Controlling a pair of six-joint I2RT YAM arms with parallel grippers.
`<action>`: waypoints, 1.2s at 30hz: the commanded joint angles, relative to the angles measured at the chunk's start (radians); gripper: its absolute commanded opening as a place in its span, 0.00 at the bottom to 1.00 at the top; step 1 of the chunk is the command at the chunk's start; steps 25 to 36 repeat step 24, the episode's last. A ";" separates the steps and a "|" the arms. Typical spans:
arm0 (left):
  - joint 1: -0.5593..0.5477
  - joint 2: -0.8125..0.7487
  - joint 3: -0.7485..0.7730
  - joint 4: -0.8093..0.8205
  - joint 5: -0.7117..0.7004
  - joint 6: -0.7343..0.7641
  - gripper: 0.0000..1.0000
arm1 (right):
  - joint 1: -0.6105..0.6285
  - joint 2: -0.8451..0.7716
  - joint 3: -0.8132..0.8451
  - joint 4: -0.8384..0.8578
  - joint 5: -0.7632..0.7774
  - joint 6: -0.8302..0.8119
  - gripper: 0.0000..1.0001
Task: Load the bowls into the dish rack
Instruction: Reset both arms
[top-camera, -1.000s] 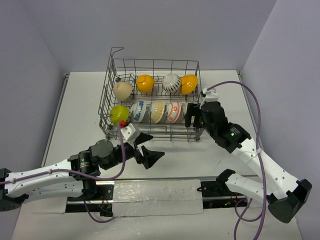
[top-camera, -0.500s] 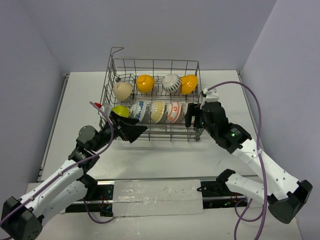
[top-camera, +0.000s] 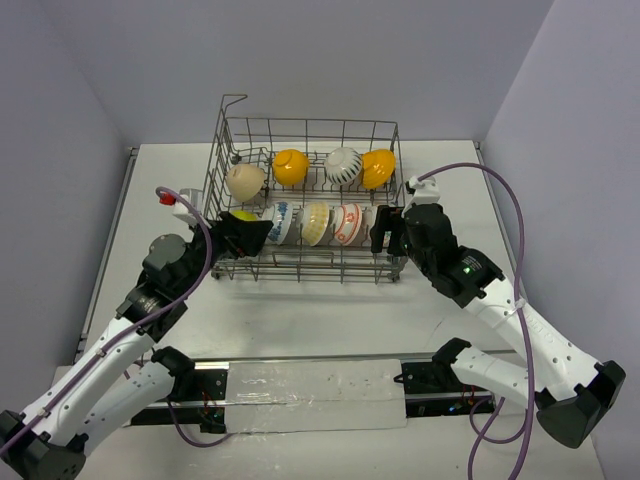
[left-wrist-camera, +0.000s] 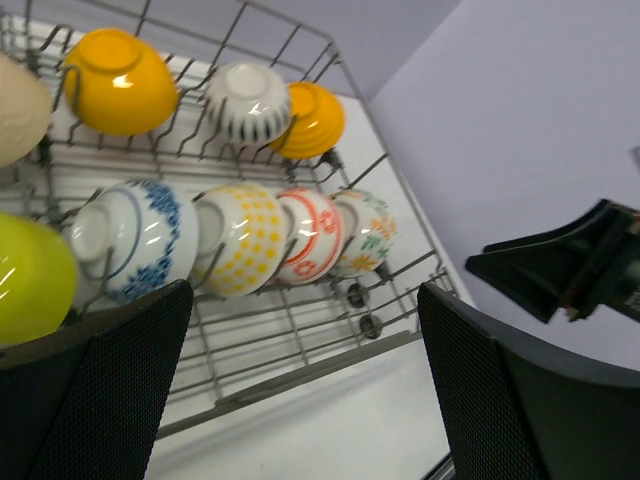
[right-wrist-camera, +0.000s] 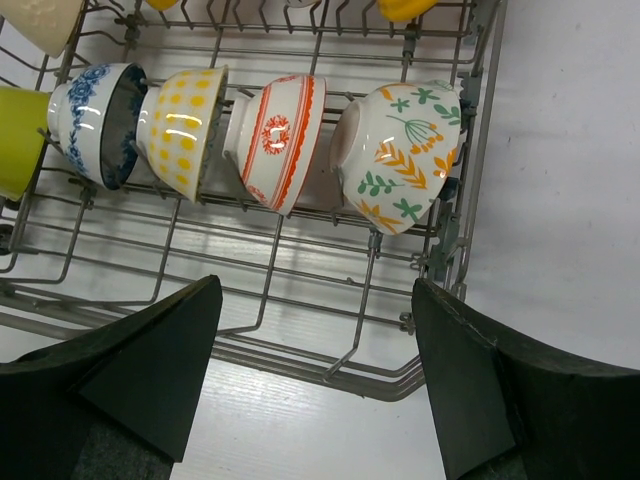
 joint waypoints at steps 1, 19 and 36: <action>0.004 -0.003 0.018 -0.093 -0.085 0.025 0.99 | -0.006 -0.005 -0.003 0.015 0.028 0.012 0.84; 0.004 0.012 0.001 -0.102 -0.106 0.042 0.99 | -0.004 -0.031 -0.011 0.041 0.038 0.017 0.88; 0.004 0.015 -0.011 -0.097 -0.099 0.039 0.99 | -0.004 -0.040 -0.012 0.048 0.048 0.014 0.88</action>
